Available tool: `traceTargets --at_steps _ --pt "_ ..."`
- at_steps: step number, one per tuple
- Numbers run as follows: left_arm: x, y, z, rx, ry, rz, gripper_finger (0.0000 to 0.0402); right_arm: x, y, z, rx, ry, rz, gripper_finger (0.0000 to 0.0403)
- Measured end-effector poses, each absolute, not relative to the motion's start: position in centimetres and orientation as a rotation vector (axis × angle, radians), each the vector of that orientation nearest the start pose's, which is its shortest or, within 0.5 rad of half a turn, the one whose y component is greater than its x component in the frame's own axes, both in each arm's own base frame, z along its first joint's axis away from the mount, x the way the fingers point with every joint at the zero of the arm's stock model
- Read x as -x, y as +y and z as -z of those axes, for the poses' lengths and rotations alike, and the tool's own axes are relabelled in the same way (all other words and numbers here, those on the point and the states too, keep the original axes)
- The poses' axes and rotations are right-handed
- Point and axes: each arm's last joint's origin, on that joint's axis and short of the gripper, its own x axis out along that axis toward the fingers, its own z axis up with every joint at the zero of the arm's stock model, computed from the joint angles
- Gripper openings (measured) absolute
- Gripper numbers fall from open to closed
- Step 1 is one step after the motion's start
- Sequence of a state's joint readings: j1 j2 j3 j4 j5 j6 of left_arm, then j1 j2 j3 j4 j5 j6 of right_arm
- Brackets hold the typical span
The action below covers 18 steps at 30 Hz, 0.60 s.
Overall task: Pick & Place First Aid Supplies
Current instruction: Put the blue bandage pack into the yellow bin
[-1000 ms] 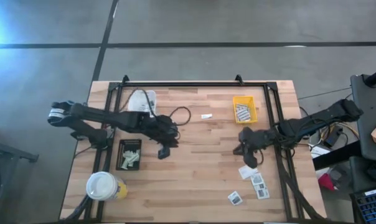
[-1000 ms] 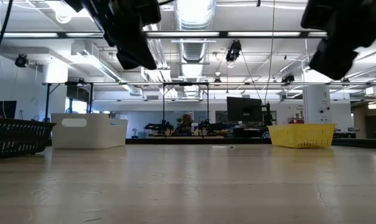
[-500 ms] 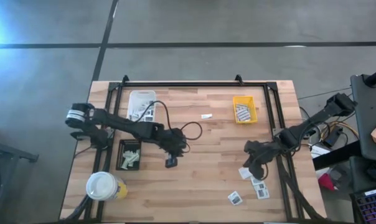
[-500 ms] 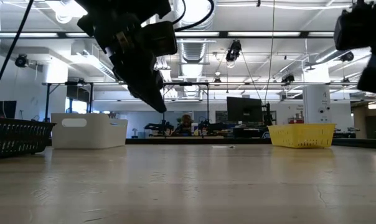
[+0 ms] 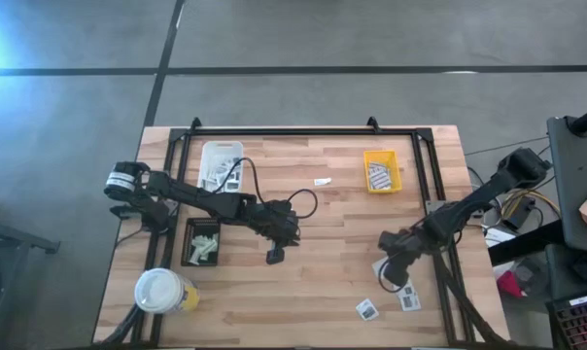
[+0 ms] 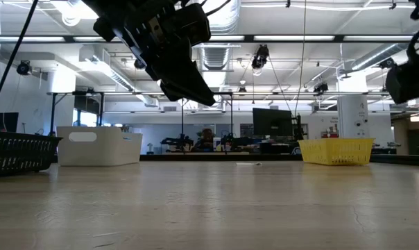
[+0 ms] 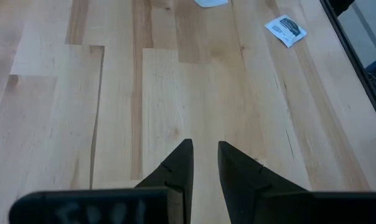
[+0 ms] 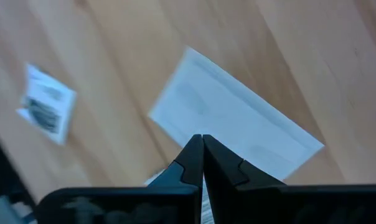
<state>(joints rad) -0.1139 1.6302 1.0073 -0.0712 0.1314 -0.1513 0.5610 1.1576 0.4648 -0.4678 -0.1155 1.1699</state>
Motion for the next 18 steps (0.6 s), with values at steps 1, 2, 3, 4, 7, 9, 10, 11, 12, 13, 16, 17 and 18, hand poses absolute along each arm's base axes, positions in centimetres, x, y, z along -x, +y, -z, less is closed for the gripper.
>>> traceTargets --at_steps 1,2,3,4,7,9,10,11,12,13,16,17,18 --pt "-34.1 -4.3 -21.1 0.15 0.712 0.182 0.0067 -15.1 9.9 -14.3 -0.731 1.341 0.15 0.0008" --pt "-34.1 -4.3 -21.1 0.15 0.712 0.183 0.0067 -15.2 10.0 -14.0 -0.724 1.36 0.159 0.0008" --pt "-34.1 -4.3 -21.1 0.15 0.712 0.183 0.0067 -15.2 10.0 -13.7 -0.718 1.377 0.169 0.0008" --pt "-34.1 -4.3 -21.1 0.151 0.712 0.183 0.0067 -15.3 10.0 -13.4 -0.712 1.39 0.178 0.0008" --pt "-34.1 -4.3 -21.1 0.151 0.711 0.183 0.0067 -15.7 10.1 -12.8 -0.708 1.41 0.203 0.0008" --pt "-34.1 -4.3 -21.1 0.151 0.709 0.183 0.0067 -16.0 10.0 -12.3 -0.712 1.426 0.222 0.0008" --pt "-34.1 -4.3 -21.1 0.151 0.708 0.183 0.0067 -16.3 9.9 -12.1 -0.715 1.424 0.221 0.0008" --pt "-34.2 -4.3 -21.1 0.151 0.707 0.183 0.0067 -16.5 9.9 -12.0 -0.718 1.417 0.212 0.0008" --pt "-34.2 -4.3 -21.2 0.151 0.703 0.183 0.0067 -16.9 9.8 -11.8 -0.719 1.405 0.203 0.0008" --pt "-34.2 -4.3 -21.2 0.151 0.699 0.184 0.0067 -17.2 9.7 -11.7 -0.719 1.392 0.192 0.0008" --pt "-34.2 -4.3 -21.2 0.15 0.699 0.182 0.0067 -18.5 9.4 -11.6 -0.708 1.342 0.164 0.0008" --pt "-34.2 -4.3 -21.2 0.147 0.699 0.178 0.0067 -19.0 9.3 -11.7 -0.699 1.322 0.161 0.0008" --pt "-34.2 -4.3 -21.2 0.144 0.698 0.169 0.0067 -19.4 9.1 -11.8 -0.683 1.306 0.164 0.0008"
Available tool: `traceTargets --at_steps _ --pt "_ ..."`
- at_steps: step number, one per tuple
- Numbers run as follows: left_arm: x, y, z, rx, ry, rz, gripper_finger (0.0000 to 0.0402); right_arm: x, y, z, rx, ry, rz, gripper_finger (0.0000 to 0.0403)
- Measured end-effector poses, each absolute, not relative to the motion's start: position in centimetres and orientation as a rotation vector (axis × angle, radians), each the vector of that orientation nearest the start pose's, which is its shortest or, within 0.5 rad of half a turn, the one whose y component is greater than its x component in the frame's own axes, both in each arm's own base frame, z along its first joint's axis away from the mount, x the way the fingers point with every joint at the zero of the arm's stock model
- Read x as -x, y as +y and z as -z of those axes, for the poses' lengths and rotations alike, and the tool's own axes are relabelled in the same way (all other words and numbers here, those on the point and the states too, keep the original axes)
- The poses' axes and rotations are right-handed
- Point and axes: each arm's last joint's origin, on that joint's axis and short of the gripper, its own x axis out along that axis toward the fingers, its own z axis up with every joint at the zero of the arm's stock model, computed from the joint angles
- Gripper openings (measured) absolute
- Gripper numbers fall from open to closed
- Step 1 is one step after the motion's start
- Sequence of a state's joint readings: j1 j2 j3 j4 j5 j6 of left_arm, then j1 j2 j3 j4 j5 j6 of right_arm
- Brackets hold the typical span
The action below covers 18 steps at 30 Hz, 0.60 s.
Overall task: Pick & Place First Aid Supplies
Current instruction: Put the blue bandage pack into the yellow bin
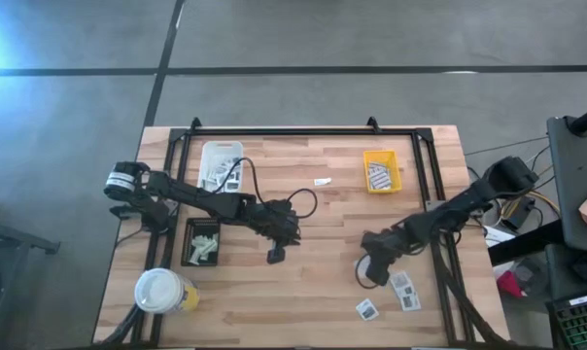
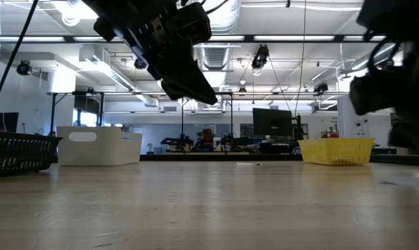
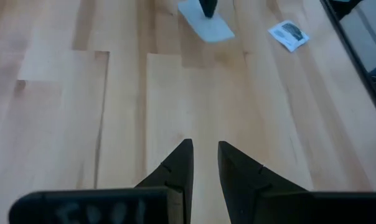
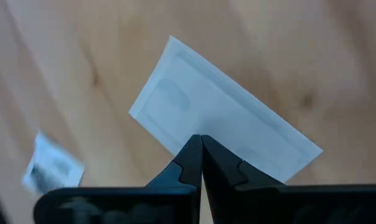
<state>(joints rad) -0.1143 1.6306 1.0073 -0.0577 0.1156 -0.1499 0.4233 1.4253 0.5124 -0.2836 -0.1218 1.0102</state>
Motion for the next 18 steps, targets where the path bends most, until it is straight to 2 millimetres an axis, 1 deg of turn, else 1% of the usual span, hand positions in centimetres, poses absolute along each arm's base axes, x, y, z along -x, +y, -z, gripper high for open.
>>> traceTargets --at_steps 5,11,14,18 --pt "-34.2 -4.1 -21.0 0.119 0.684 0.108 0.0067 -21.7 8.1 -11.7 -0.598 1.257 0.197 0.0008" --pt "-33.9 -4.0 -20.1 0.119 0.632 0.106 0.0067 -24.4 7.1 -11.4 -0.526 1.248 0.183 0.0008" --pt "-33.7 -4.0 -19.6 0.121 0.623 0.106 0.0067 -25.8 6.7 -11.6 -0.476 1.232 0.165 0.0008" --pt "-33.6 -4.0 -19.3 0.119 0.567 0.113 0.0067 -27.4 6.0 -12.0 -0.43 1.199 0.159 0.0008"
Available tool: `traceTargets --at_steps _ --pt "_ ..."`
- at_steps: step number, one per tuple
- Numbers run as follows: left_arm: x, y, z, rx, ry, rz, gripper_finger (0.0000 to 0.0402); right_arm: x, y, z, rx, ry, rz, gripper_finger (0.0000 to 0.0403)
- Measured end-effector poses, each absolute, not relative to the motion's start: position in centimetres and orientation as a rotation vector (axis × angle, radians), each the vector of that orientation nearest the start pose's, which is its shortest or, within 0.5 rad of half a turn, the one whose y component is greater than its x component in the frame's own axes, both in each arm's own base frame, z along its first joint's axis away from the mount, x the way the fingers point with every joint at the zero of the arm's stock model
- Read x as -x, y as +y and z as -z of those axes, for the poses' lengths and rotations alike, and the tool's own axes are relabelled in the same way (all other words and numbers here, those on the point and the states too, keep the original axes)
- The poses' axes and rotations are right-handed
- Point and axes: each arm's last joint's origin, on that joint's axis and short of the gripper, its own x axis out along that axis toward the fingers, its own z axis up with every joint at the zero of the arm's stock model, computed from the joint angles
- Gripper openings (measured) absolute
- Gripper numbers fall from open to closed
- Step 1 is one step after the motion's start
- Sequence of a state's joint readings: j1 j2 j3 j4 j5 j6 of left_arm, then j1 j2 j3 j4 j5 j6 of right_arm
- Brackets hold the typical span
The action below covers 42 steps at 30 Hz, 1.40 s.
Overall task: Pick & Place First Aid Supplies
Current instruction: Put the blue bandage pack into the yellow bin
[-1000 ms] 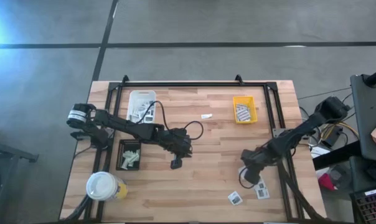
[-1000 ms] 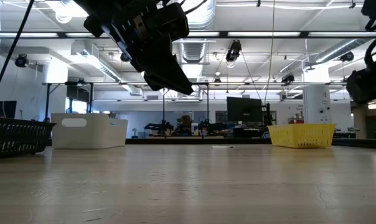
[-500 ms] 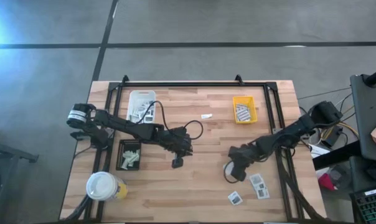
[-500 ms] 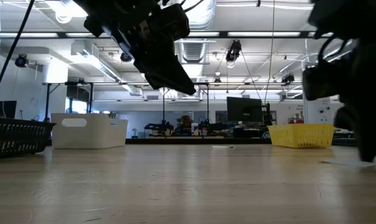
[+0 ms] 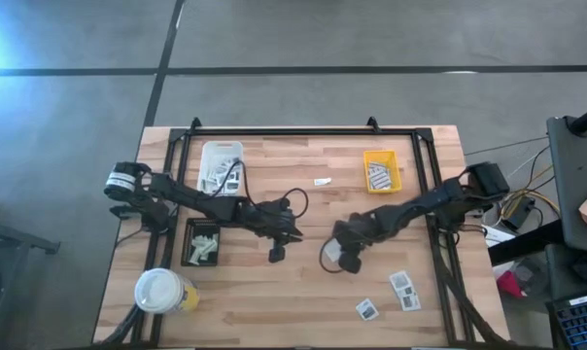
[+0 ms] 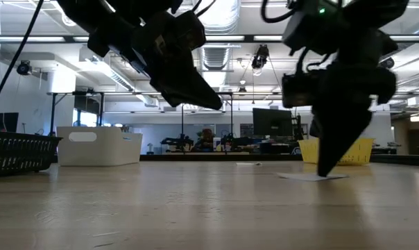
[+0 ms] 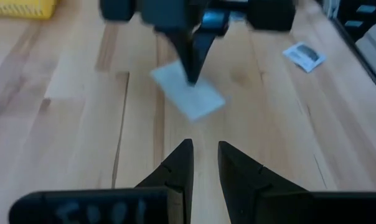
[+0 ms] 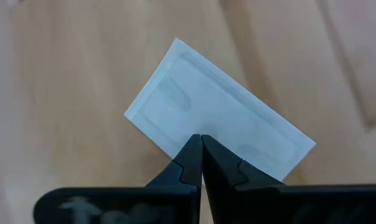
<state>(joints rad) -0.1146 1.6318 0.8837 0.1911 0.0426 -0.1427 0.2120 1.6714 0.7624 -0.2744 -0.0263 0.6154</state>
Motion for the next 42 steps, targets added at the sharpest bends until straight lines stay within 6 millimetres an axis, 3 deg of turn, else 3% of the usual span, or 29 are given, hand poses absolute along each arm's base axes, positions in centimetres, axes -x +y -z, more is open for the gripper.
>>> traceTargets --at_steps 10,19,26,42 --pt "-33.0 -3.9 -18.3 0.112 0.495 0.122 0.0067 -30.4 4.5 -11.4 -0.377 1.175 0.168 0.0008" --pt "-34.5 -4.0 -16.2 0.103 0.543 0.091 0.0067 -32.4 4.6 -12.9 -0.303 1.118 0.136 0.0008" --pt "-35.8 -3.7 -14.5 0.087 0.583 0.033 0.0067 -32.4 4.6 -13.1 -0.297 1.132 0.132 0.0008" --pt "-37.0 -3.8 -14.0 0.064 0.577 0.051 0.0053 -32.2 4.6 -14.7 -0.3 1.082 0.111 0.0008"
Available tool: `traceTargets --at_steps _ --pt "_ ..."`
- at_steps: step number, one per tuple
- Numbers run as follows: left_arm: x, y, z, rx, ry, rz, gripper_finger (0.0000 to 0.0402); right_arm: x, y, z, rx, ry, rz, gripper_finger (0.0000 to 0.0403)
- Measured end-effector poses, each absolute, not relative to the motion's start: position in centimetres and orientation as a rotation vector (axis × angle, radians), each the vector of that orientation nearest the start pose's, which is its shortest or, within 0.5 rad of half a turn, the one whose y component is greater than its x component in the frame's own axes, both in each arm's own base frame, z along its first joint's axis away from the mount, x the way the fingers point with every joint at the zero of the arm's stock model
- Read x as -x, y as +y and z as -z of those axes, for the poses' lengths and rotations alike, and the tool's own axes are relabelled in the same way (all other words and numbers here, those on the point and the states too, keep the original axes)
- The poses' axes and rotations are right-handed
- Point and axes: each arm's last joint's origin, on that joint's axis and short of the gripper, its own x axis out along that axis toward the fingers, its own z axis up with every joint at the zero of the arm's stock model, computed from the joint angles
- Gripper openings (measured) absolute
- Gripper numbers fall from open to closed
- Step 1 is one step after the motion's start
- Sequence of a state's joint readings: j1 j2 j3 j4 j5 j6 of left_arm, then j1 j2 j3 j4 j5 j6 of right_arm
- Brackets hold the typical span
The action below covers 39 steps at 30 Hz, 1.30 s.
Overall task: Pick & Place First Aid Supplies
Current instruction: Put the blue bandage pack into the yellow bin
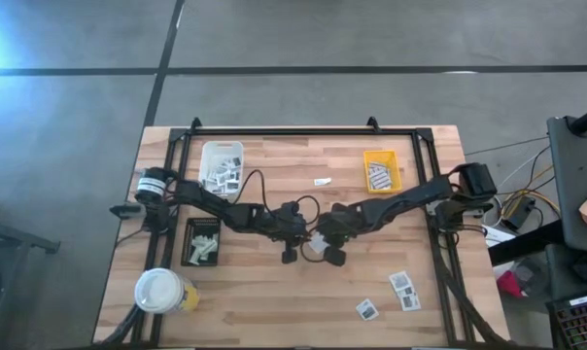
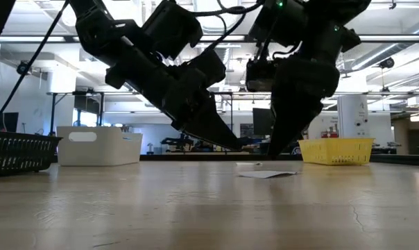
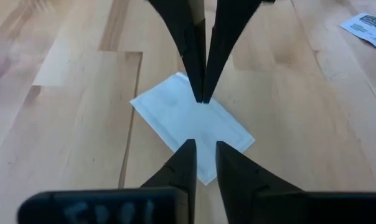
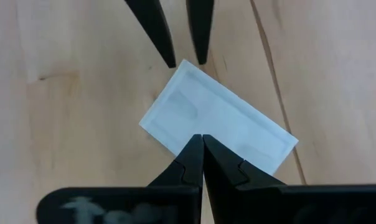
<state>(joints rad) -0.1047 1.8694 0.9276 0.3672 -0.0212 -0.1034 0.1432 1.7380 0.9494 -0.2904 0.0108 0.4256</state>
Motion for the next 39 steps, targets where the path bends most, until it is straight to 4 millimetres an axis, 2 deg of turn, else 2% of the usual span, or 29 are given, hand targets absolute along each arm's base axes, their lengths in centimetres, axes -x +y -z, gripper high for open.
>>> traceTargets --at_steps 5,13,17,25,39 --pt "-37.0 -3.8 -14.0 0.062 0.577 0.052 0.0007 -31.5 4.5 -15.7 -0.291 1.095 0.127 0.0008" --pt "-37.2 -3.9 -14.4 0.073 0.535 0.081 0.0001 -29.5 4.3 -17.3 -0.27 1.164 0.145 0.0008" --pt "-37.3 -4.0 -13.7 0.075 0.55 0.09 0.0 -28.9 4.3 -18.1 -0.242 1.162 0.125 0.0008" --pt "-37.7 -4.0 -11.8 0.098 0.562 0.081 0.0 -28.6 4.7 -18.1 -0.226 1.167 0.115 0.0008" --pt "-37.3 -3.9 -11.2 0.121 0.635 0.052 0.0 -28.2 4.7 -17.5 -0.217 1.195 0.12 0.0008"
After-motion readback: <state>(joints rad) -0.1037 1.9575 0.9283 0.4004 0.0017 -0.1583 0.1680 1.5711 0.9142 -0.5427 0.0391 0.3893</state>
